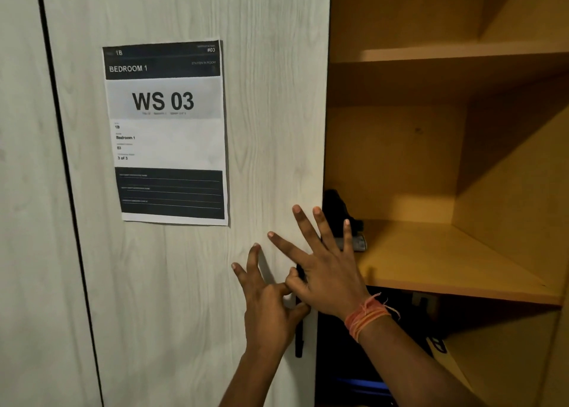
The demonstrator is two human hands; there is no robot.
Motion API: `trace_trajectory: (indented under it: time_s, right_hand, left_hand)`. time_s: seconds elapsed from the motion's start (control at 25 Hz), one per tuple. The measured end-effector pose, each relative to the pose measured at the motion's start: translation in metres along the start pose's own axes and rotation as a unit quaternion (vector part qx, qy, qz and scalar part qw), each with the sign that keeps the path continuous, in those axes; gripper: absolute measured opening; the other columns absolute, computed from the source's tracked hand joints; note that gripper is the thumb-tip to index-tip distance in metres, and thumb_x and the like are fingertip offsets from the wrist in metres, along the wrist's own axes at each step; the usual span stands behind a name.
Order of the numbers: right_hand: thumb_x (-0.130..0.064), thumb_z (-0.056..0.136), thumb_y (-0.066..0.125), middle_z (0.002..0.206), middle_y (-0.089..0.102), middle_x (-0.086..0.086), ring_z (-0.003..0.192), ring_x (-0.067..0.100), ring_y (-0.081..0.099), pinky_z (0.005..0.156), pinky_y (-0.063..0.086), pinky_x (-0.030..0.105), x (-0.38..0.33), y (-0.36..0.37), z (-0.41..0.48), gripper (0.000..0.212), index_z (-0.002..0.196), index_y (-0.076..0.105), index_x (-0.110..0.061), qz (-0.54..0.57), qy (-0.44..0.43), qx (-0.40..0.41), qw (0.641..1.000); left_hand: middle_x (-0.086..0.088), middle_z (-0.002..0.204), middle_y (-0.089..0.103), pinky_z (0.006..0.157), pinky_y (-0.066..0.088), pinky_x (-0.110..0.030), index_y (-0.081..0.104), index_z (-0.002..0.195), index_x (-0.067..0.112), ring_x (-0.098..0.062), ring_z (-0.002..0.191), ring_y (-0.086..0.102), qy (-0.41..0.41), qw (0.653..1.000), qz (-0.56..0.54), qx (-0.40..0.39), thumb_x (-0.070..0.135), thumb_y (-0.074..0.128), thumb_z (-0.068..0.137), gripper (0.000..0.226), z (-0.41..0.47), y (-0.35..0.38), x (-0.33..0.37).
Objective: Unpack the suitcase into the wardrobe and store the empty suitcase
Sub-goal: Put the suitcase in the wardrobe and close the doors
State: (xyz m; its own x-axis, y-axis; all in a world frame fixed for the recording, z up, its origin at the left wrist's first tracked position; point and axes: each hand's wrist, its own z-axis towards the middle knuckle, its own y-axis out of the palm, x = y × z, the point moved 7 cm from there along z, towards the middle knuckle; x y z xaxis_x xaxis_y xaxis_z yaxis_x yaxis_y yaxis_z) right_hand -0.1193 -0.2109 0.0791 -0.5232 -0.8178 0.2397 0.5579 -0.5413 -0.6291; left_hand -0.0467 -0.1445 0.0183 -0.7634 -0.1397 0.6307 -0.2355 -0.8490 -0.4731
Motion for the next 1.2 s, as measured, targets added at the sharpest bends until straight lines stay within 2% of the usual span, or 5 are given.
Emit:
trace_trajectory:
  time_s: [0.44,0.64,0.88,1.08,1.2]
  right_hand:
    - [-0.043,0.080,0.045,0.161,-0.004,0.000,0.148,0.026,-0.009,0.111,0.013,0.066,0.004,0.008,0.001,0.073,0.147,0.016,-0.049,0.038,-0.007,0.024,0.999]
    - [-0.042,0.077,0.051,0.161,-0.008,-0.005,0.147,0.022,-0.013,0.114,0.015,0.060,0.004,0.003,-0.004,0.078,0.146,0.017,-0.050,0.080,0.002,0.006,0.997]
    - [-0.041,0.086,0.053,0.156,-0.023,-0.016,0.144,0.014,-0.021,0.118,0.011,0.051,0.004,0.001,-0.041,0.083,0.150,0.000,-0.043,0.147,0.033,-0.097,0.984]
    - [-0.044,0.088,0.049,0.157,-0.023,-0.010,0.146,0.016,-0.015,0.116,0.006,0.056,0.033,-0.003,-0.126,0.085,0.144,-0.014,-0.051,0.084,0.137,-0.183,0.970]
    - [-0.047,0.088,0.046,0.160,-0.010,-0.009,0.148,0.017,0.002,0.111,0.012,0.060,0.064,-0.029,-0.177,0.079,0.143,-0.011,-0.054,0.022,0.229,-0.182,0.956]
  left_hand:
    - [0.010,0.155,-0.007,0.106,0.002,-0.027,0.077,0.083,0.034,-0.020,0.144,-0.025,0.070,0.996,0.008,0.059,0.050,0.072,0.067,0.023,-0.002,0.010,-0.016]
    - [0.004,0.154,-0.016,0.112,0.007,-0.038,0.077,0.088,0.033,-0.028,0.142,-0.027,0.070,0.995,0.069,-0.010,0.049,0.072,0.071,0.024,-0.002,0.019,-0.025]
    - [0.001,0.155,-0.013,0.098,0.042,-0.046,0.078,0.075,0.026,-0.033,0.145,-0.008,0.069,0.990,0.120,-0.021,0.045,0.073,0.075,0.019,-0.014,0.012,-0.016]
    - [-0.024,0.157,0.005,0.101,0.040,-0.049,0.047,0.137,0.010,-0.045,0.140,0.022,0.008,0.993,0.087,-0.074,0.049,0.075,0.073,0.079,-0.067,0.042,-0.001]
    - [-0.029,0.154,0.009,0.100,0.040,-0.055,0.035,0.144,0.007,-0.048,0.137,0.023,0.089,0.988,0.045,-0.115,0.040,0.080,0.069,0.093,-0.113,0.069,0.057]
